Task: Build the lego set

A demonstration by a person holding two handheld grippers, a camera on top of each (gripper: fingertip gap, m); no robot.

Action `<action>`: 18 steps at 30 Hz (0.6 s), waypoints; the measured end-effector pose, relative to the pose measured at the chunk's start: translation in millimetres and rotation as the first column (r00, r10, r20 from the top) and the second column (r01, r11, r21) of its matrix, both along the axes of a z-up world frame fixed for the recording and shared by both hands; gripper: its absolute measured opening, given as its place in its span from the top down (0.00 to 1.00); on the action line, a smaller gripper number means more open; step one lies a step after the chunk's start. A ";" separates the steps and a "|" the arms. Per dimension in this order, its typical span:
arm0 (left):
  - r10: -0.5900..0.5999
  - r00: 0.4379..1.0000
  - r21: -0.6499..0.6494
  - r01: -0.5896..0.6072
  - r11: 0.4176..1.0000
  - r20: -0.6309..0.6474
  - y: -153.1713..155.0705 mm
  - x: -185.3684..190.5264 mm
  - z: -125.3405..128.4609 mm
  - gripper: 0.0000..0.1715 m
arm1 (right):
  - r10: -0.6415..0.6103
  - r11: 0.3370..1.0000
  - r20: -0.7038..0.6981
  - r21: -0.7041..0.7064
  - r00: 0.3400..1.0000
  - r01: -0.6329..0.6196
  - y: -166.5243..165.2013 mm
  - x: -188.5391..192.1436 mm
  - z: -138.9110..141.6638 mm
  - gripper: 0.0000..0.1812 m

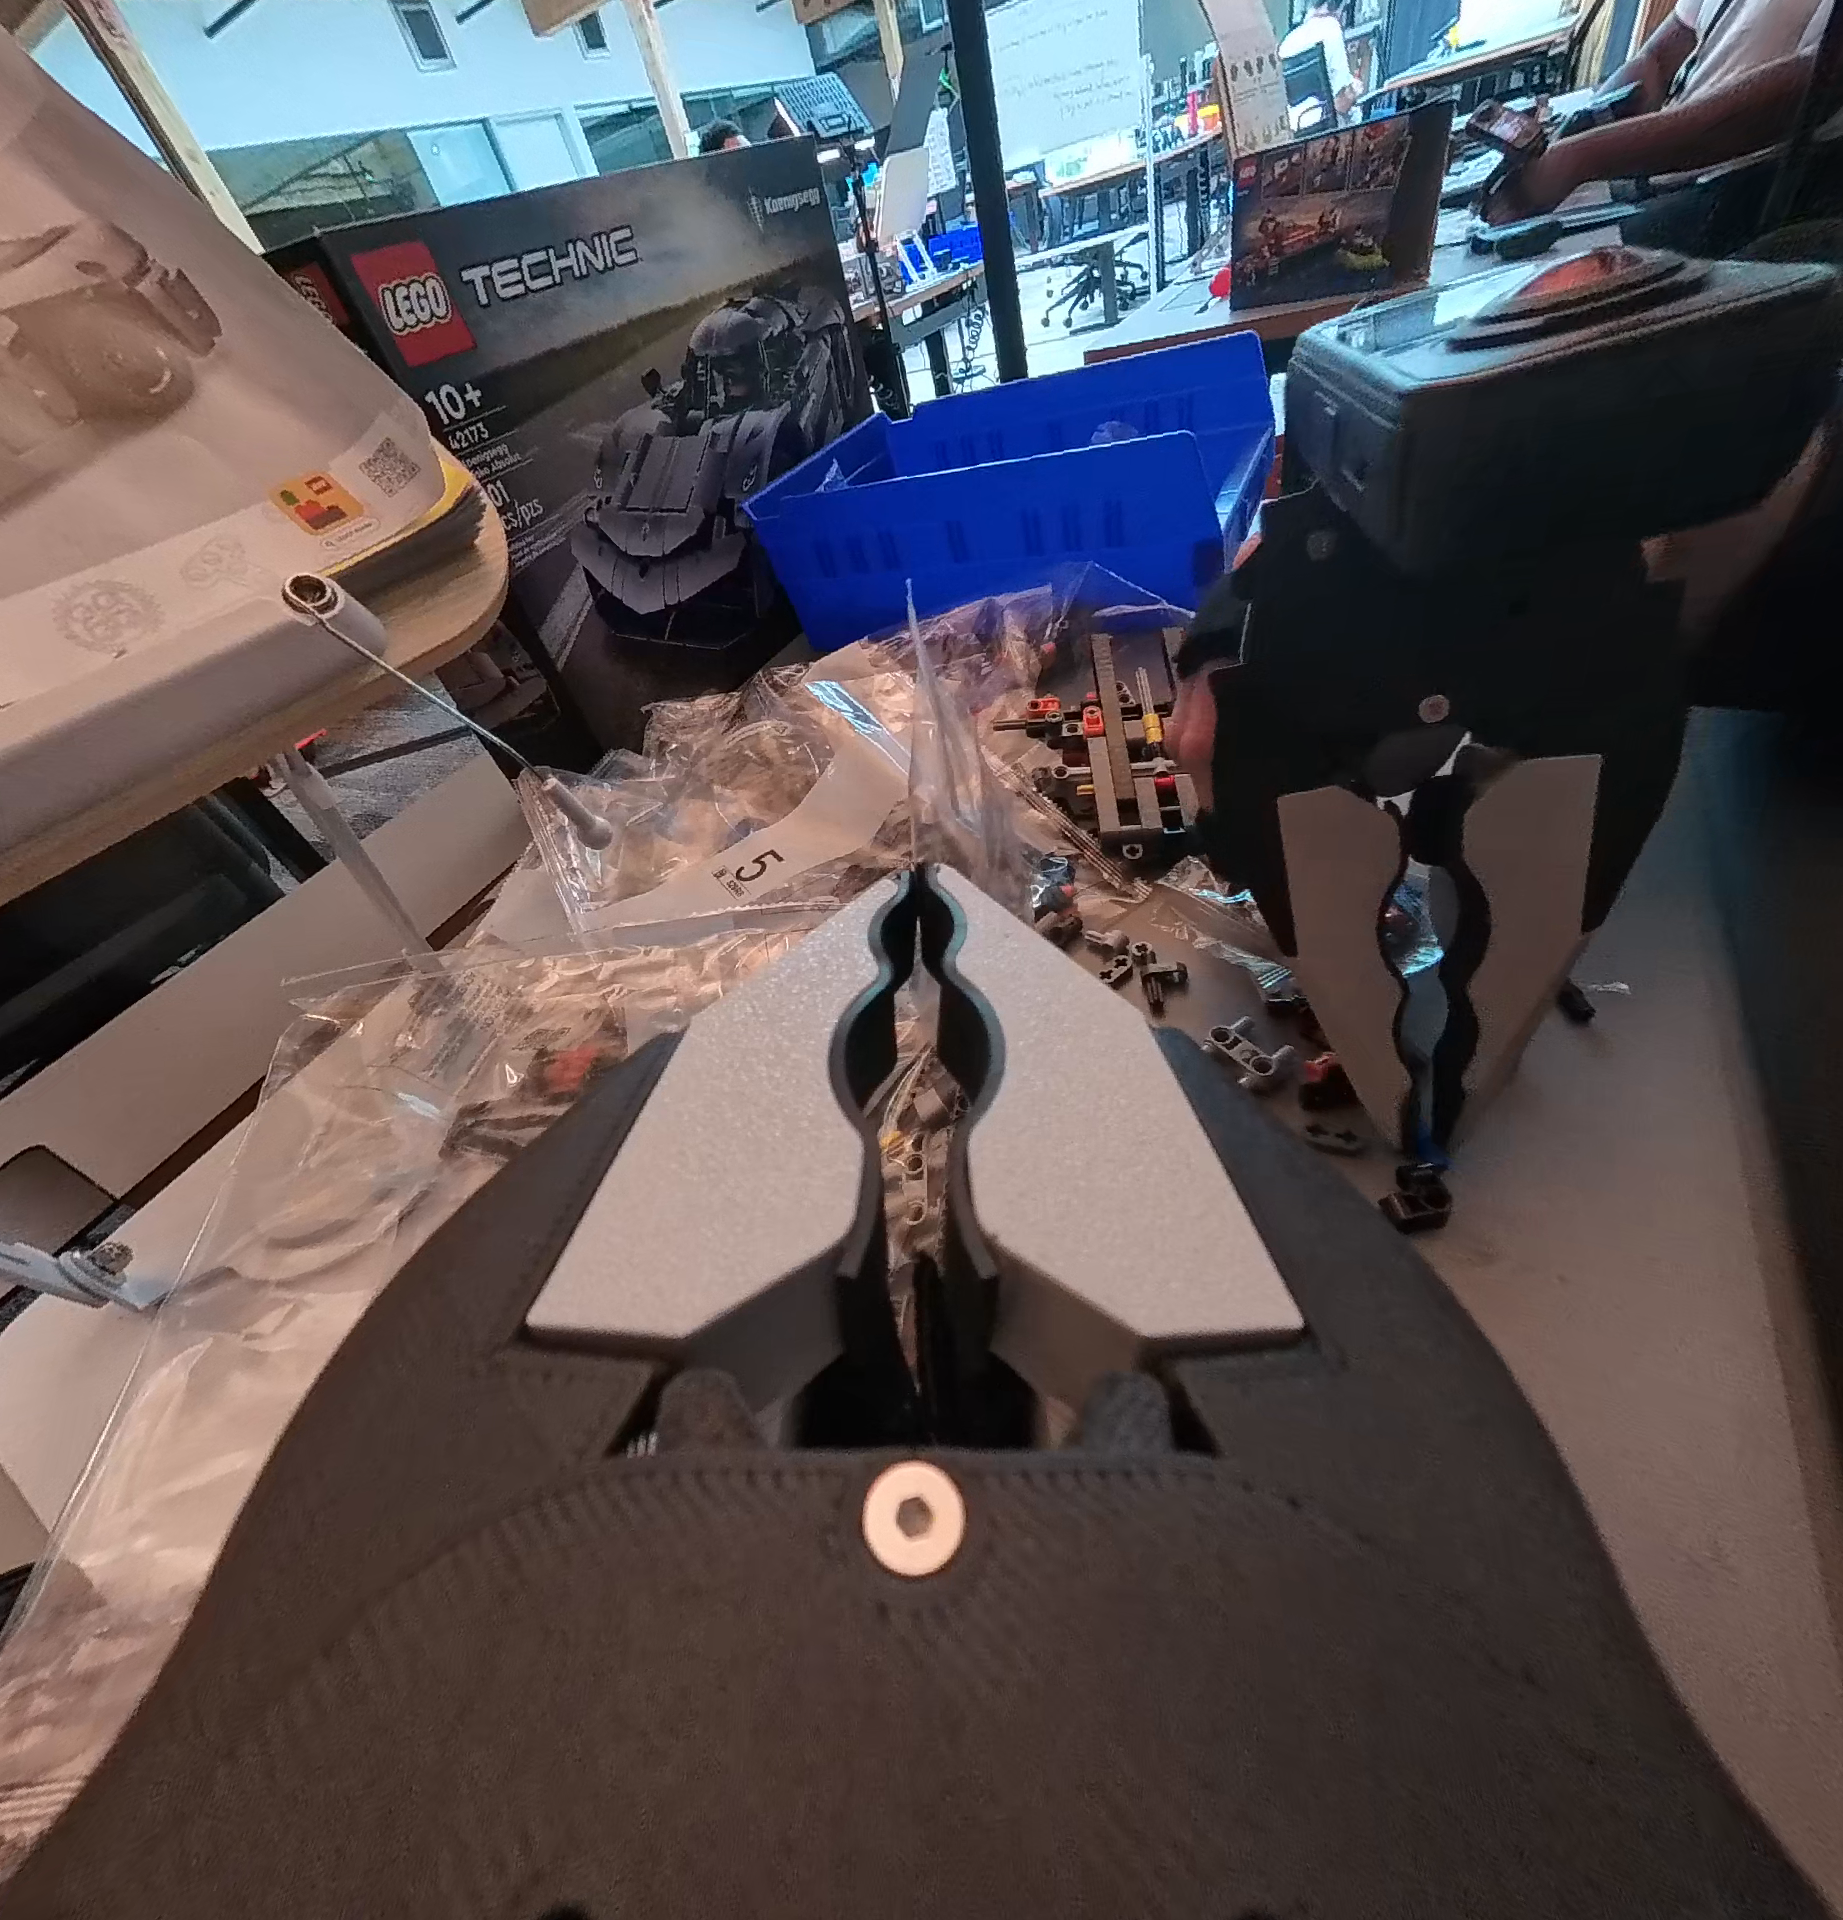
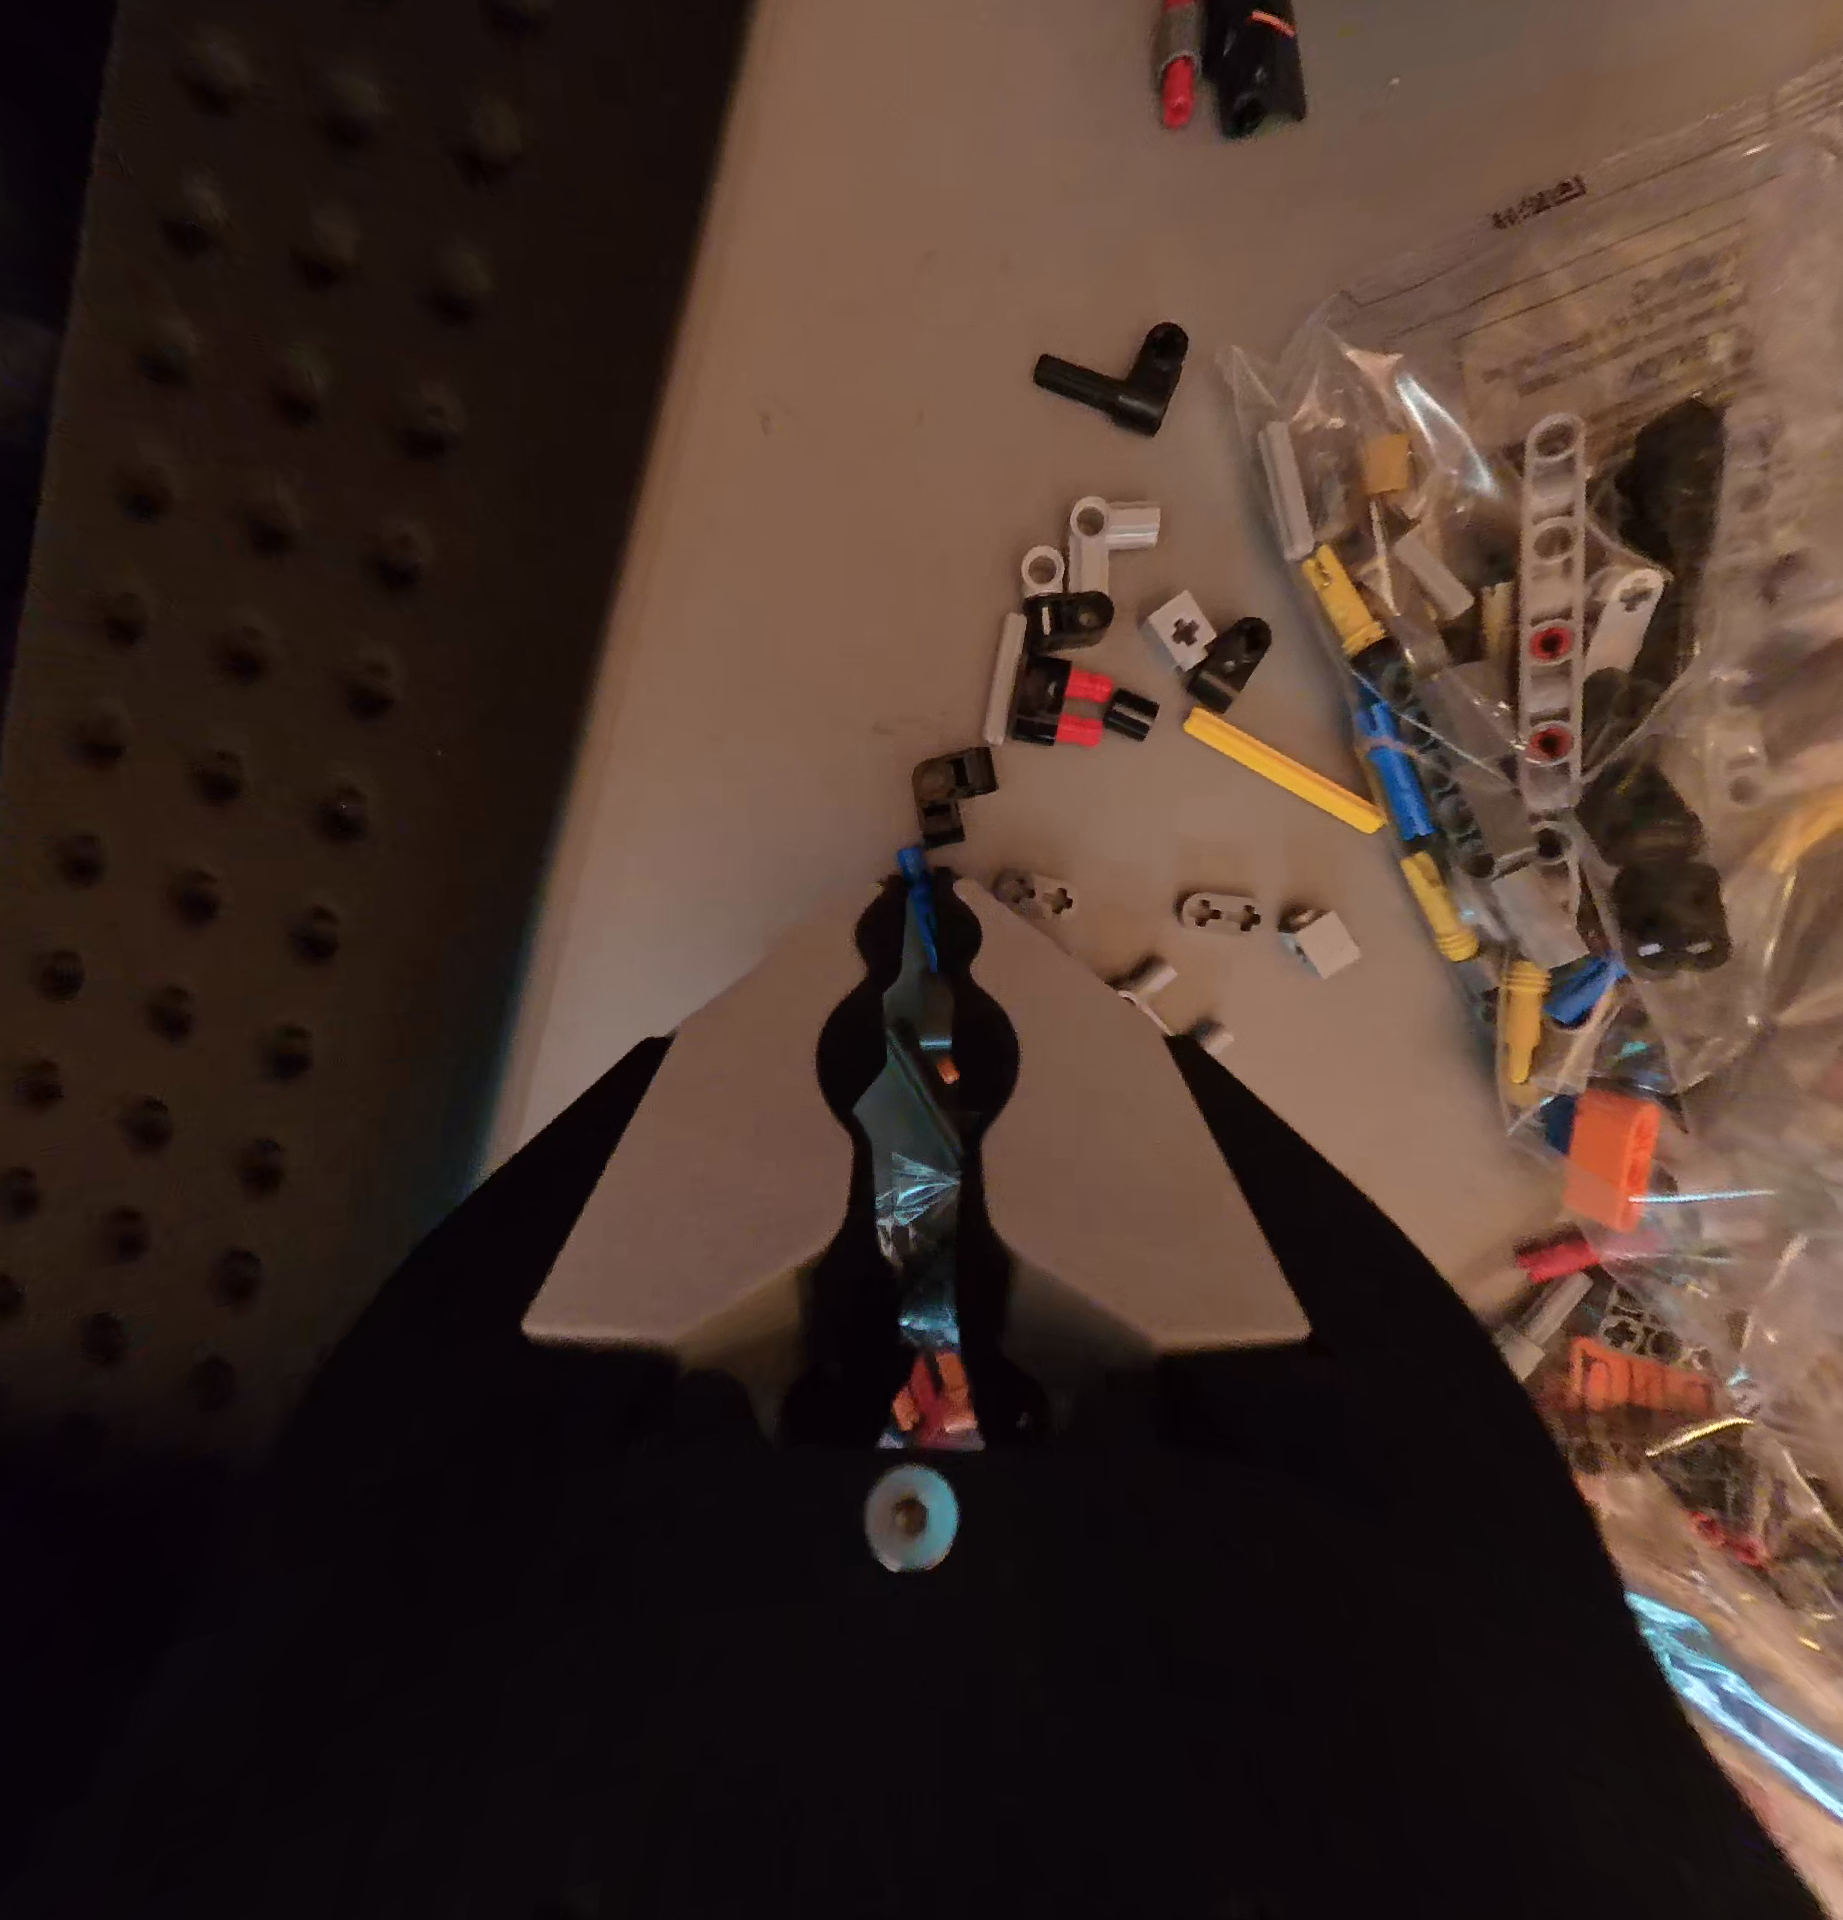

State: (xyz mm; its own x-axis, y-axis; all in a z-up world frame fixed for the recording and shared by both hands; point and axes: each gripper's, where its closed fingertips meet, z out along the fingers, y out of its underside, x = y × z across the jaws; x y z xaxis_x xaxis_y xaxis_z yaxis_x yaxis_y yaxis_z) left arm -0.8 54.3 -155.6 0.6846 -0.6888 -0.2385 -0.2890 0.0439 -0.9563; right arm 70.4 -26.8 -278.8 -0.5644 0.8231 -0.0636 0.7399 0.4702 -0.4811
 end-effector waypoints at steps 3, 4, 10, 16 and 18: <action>-0.001 1.000 0.000 0.001 1.000 0.000 0.0 0.2 0.1 1.00 | 0.002 1.000 -0.016 -0.012 1.000 -0.002 -0.6 -1.0 2.4 0.99; -0.002 1.000 -0.001 0.002 1.000 0.000 0.0 0.4 0.1 1.00 | 0.003 1.000 -0.040 -0.023 0.999 -0.004 -1.7 -3.4 6.6 0.99; -0.009 1.000 -0.005 0.009 1.000 0.000 -0.5 2.2 0.5 1.00 | -0.134 0.991 -0.299 -0.018 0.945 0.135 25.0 -32.0 52.5 0.99; -0.019 1.000 -0.018 0.019 1.000 0.009 -1.6 5.2 0.4 1.00 | -0.281 0.948 -0.492 -0.010 0.824 0.317 61.4 -49.5 87.8 0.99; -0.019 1.000 -0.026 0.020 0.999 0.017 -1.3 5.2 0.2 1.00 | -0.307 0.936 -0.529 -0.015 0.791 0.352 68.2 -52.5 95.3 0.99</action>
